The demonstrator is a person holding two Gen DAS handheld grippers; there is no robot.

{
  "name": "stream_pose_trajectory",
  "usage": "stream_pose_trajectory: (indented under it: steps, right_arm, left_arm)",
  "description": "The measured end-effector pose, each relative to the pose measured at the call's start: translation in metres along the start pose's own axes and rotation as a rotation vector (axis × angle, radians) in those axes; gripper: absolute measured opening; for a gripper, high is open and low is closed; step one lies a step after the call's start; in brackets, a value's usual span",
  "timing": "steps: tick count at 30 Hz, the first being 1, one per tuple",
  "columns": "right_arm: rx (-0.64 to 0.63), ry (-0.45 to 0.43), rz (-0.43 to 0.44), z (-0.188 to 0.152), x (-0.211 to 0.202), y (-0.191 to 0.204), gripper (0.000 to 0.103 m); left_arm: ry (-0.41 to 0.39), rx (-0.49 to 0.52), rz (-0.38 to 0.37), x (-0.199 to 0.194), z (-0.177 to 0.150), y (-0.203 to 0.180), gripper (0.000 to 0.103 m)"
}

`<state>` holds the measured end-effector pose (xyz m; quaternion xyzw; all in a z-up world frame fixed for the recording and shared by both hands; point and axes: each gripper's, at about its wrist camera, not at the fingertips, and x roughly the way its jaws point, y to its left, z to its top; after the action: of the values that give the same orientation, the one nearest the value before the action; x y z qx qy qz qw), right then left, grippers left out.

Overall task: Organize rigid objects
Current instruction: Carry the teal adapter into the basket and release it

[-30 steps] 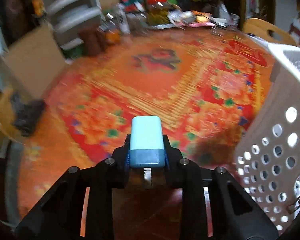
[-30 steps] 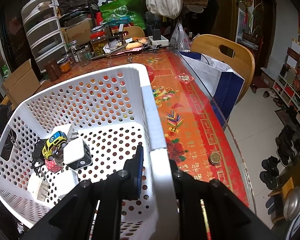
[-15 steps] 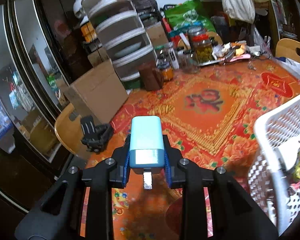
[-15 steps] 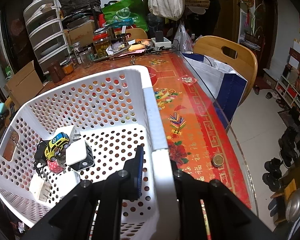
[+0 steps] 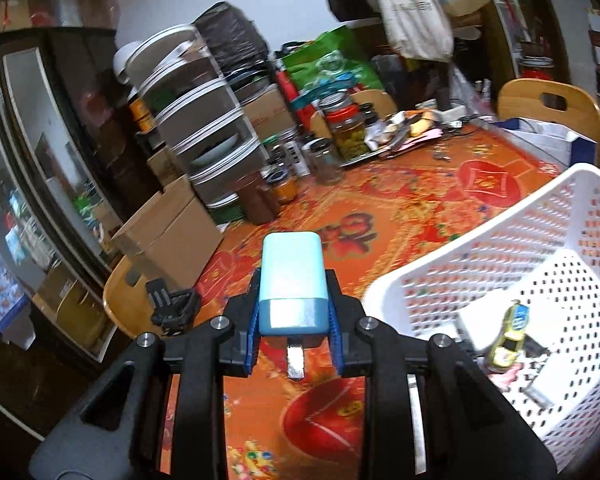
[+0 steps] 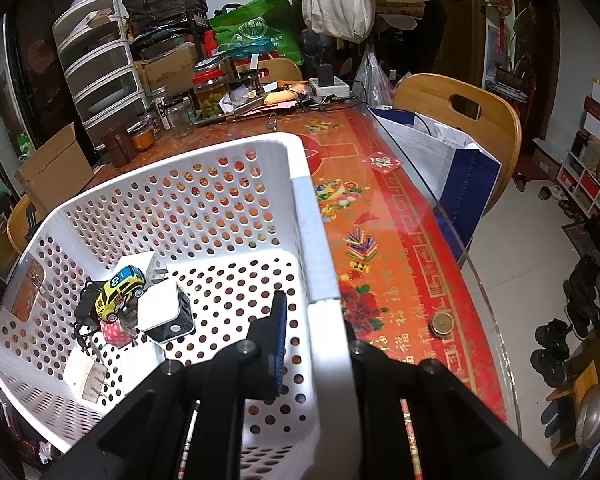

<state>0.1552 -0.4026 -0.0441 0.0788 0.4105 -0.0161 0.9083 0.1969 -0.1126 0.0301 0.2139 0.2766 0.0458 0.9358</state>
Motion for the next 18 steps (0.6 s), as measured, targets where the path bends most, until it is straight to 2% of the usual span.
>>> stream_pose_trajectory:
  steps: [7, 9, 11, 14, 15, 18]
  right_arm:
    - [0.0, -0.001, 0.001, 0.0, 0.0, 0.0, 0.013]
    - [0.002, -0.001, 0.001, 0.0, -0.001, 0.0, 0.013]
    - [0.002, -0.002, 0.001, 0.001, -0.001, 0.001, 0.013]
    - [0.002, -0.002, 0.002, 0.001, -0.001, 0.001, 0.013]
    - [0.002, -0.003, 0.003, 0.001, -0.001, 0.001, 0.013]
    - [0.002, -0.005, 0.007, 0.001, -0.002, 0.001, 0.013]
  left_arm:
    - [-0.007, 0.067, -0.062, -0.023, 0.011, -0.044, 0.025]
    - [0.018, 0.094, -0.116, -0.025, 0.015, -0.061, 0.025]
    - [0.066, 0.121, -0.209, -0.026, 0.019, -0.077, 0.025]
    - [0.194, 0.175, -0.412, -0.017, 0.024, -0.111, 0.025]
    - [0.237, 0.2, -0.451, -0.012, 0.024, -0.124, 0.025]
    - [0.318, 0.26, -0.481, 0.001, 0.02, -0.156, 0.025]
